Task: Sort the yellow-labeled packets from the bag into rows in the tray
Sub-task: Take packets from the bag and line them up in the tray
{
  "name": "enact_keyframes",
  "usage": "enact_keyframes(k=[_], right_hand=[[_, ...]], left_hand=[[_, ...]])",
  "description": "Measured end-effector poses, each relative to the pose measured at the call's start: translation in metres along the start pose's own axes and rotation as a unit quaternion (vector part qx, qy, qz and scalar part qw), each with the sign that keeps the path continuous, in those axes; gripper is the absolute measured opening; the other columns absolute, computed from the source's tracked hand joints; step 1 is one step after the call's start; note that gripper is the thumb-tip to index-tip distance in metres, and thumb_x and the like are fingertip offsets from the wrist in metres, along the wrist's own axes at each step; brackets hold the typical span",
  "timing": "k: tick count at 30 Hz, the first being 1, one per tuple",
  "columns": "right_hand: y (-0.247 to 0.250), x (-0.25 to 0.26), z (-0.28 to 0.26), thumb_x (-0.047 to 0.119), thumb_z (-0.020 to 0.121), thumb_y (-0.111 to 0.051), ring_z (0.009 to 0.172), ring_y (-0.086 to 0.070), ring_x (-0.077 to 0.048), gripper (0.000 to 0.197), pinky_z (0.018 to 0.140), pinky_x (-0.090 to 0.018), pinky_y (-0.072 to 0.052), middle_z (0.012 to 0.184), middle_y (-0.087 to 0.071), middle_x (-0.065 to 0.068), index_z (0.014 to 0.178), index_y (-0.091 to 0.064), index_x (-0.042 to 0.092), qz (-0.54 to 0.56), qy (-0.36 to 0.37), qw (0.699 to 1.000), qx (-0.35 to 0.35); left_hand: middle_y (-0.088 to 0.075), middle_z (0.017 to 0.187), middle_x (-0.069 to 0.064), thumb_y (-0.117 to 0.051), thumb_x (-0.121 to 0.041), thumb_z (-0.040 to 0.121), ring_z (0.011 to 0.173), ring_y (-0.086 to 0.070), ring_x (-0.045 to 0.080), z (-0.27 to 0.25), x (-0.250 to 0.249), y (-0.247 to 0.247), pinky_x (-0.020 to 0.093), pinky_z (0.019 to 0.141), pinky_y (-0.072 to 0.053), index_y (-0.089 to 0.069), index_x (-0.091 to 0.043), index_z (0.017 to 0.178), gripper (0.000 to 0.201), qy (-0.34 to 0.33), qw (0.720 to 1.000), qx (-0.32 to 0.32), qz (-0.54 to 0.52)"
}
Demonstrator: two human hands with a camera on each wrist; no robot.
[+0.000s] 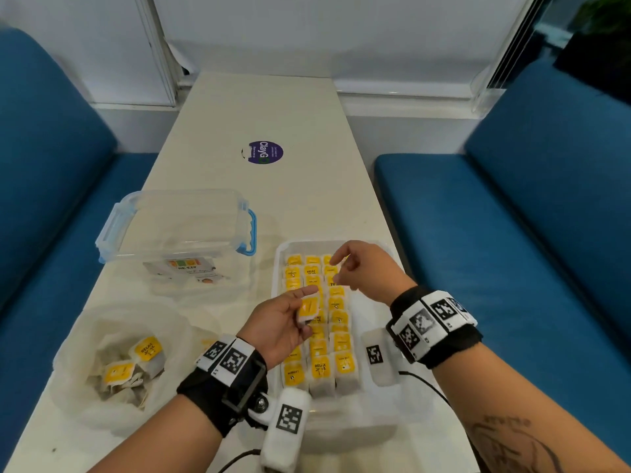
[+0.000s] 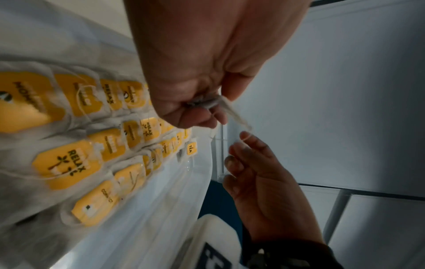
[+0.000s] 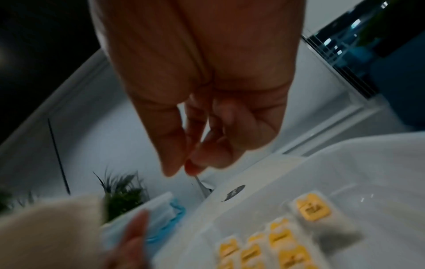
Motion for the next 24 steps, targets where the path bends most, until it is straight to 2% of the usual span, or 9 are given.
enact_keyframes(k=[2,4,7,10,12,15,18,21,24], right_hand=[[-0.013,0.009,-0.018,0.030,0.085,-0.066,0.052,-0.053,-0.009,0.019,0.046,-0.019,-0.038,0.067,-0.061,0.001,0.075,-0.055,0.018,0.033,-0.026,0.998,0.056],[-0.025,0.011,-0.031,0.039,0.083,-0.067,0.050,-0.054,-0.010,0.030,0.042,-0.020,-0.036,0.065,-0.063,0.000,0.072,-0.055,0.014,0.038,-0.045,0.995,0.086],[-0.035,0.010,-0.042,0.024,0.079,-0.074,0.046,-0.054,-0.008,0.030,0.038,-0.020,-0.037,0.060,-0.060,-0.001,0.067,-0.048,0.014,0.021,-0.048,0.994,0.098],[-0.031,0.007,-0.045,0.012,0.081,-0.070,0.044,-0.054,-0.008,0.025,0.037,-0.019,-0.035,0.060,-0.058,-0.005,0.069,-0.049,0.013,0.062,-0.052,0.995,0.055],[-0.024,0.009,-0.046,0.014,0.083,-0.068,0.045,-0.053,-0.006,0.020,0.038,-0.019,-0.034,0.060,-0.055,-0.003,0.072,-0.052,0.013,0.092,-0.052,0.994,0.020],[-0.007,0.008,-0.043,0.019,0.086,-0.066,0.044,-0.050,-0.004,0.014,0.041,-0.017,-0.037,0.061,-0.056,-0.002,0.077,-0.060,0.009,0.079,-0.043,0.995,-0.045],[0.015,0.007,-0.038,0.023,0.088,-0.064,0.062,-0.056,-0.012,0.017,0.060,-0.022,-0.044,0.066,-0.058,0.001,0.079,-0.068,0.009,-0.020,-0.019,0.993,-0.113],[0.027,0.004,-0.030,0.024,0.088,-0.063,0.052,-0.048,-0.003,0.019,0.049,-0.016,-0.036,0.062,-0.056,0.004,0.081,-0.068,0.007,-0.024,-0.033,0.994,-0.098],[0.034,-0.002,-0.019,0.021,0.091,-0.060,0.050,-0.046,-0.004,0.019,0.047,-0.017,-0.035,0.071,-0.062,-0.004,0.076,-0.060,0.010,-0.068,-0.066,0.993,-0.076]], left_hand=[[-0.044,0.073,0.005,-0.028,0.001,0.093,0.042,-0.043,0.009,-0.002,-0.003,-0.001,0.020,0.045,-0.041,-0.060,-0.008,0.110,0.037,-0.033,0.999,-0.006,0.030],[-0.043,0.072,0.005,-0.028,0.006,0.091,0.044,-0.041,0.009,-0.006,-0.006,-0.004,0.021,0.052,-0.042,-0.061,-0.010,0.102,0.038,-0.064,0.996,-0.014,0.062],[-0.048,0.069,0.009,-0.028,0.012,0.090,0.049,-0.048,0.011,-0.013,-0.009,-0.011,0.022,0.059,-0.044,-0.057,-0.008,0.104,0.038,-0.089,0.992,-0.009,0.085],[-0.055,0.080,0.012,-0.030,0.013,0.090,0.066,-0.051,0.017,-0.018,-0.011,-0.014,0.024,0.065,-0.044,-0.055,-0.007,0.107,0.036,-0.111,0.990,0.003,0.090],[-0.061,0.093,0.011,-0.036,0.011,0.091,0.075,-0.055,0.018,-0.022,-0.011,-0.014,0.025,0.068,-0.045,-0.059,-0.010,0.100,0.032,-0.127,0.986,0.006,0.112],[-0.060,0.094,0.002,-0.044,0.008,0.089,0.080,-0.056,0.013,-0.026,-0.016,-0.005,0.025,0.071,-0.044,-0.060,-0.018,0.093,0.031,-0.163,0.967,-0.034,0.194],[-0.058,0.107,0.001,-0.047,0.006,0.088,0.093,-0.056,0.015,-0.026,-0.028,0.014,0.019,0.069,-0.043,-0.059,-0.021,0.095,0.030,-0.234,0.907,-0.112,0.332],[-0.051,0.126,0.003,-0.048,0.004,0.087,0.111,-0.052,0.021,-0.027,-0.035,0.025,0.026,0.089,-0.043,-0.058,-0.023,0.110,0.036,-0.265,0.804,-0.157,0.508],[-0.030,0.149,-0.002,-0.047,-0.001,0.089,0.133,-0.034,0.022,-0.022,-0.025,0.030,0.032,0.107,-0.032,-0.042,-0.024,0.137,0.053,-0.212,0.681,-0.141,0.687]])
Point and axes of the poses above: each hand's wrist, its own z-axis towards the middle knuckle, its own y-axis out of the back of the hand, x = y × z, the point moved 7 cm from there along z, towards the middle knuckle
